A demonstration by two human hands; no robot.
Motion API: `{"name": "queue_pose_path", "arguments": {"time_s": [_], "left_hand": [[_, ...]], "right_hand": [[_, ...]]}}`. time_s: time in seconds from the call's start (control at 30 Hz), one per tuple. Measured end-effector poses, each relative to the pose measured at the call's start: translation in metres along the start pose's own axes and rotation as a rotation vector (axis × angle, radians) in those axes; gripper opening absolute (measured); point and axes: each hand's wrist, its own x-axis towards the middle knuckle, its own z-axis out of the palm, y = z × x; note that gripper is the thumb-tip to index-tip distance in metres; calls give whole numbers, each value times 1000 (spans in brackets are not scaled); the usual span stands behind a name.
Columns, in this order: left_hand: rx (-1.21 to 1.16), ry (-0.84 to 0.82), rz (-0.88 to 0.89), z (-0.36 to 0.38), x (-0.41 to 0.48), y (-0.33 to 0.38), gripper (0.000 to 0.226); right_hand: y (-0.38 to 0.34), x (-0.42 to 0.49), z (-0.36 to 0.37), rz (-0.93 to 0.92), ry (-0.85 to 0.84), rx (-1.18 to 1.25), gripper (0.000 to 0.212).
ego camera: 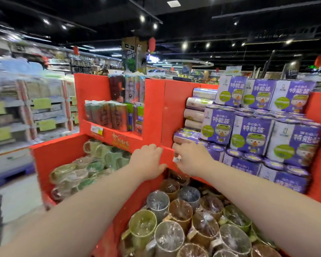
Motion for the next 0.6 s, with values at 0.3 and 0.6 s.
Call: {"name": "queue_pose_path", "arguments": {"time_s": [0.3,0.6], "left_hand": [[5,-103,-108,23,-114,-72,55],[-51,-159,-304,13,-277,-167,51]], "right_hand": [[-114,-37,30,-142,-208,82,34],[-278,-102,54,-304,-399,171,35]]}}
